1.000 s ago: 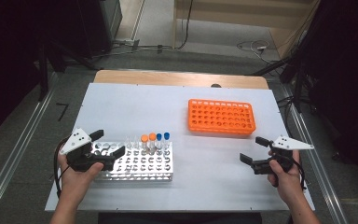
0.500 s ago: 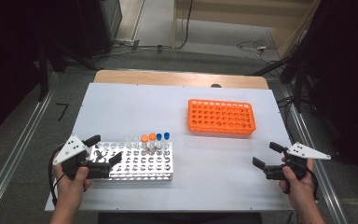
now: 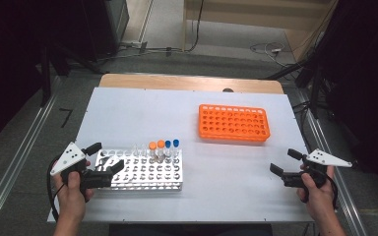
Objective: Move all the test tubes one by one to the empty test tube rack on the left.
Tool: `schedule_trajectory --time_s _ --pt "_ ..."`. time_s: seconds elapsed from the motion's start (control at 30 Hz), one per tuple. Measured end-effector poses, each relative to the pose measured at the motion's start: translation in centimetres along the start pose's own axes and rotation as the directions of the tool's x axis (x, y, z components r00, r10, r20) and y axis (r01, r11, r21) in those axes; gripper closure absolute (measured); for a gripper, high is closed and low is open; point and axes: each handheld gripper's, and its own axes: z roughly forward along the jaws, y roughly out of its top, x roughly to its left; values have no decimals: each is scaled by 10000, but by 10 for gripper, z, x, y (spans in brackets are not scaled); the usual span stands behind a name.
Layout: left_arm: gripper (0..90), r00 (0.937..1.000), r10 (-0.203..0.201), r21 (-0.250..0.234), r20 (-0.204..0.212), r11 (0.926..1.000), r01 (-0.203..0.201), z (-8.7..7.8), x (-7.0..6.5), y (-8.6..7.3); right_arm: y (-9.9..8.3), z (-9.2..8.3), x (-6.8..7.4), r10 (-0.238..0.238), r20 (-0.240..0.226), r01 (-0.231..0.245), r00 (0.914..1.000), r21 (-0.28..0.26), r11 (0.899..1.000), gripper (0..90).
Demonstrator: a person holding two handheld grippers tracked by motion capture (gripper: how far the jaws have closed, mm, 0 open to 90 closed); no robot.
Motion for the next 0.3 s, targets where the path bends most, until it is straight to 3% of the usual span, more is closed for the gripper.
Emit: schedule_trajectory --time_s 0.3 --pt "0 10000 2 25 49 10000 -2 1 1 -1 0 3 2 -118 -39 118 9999 57 9999 0"
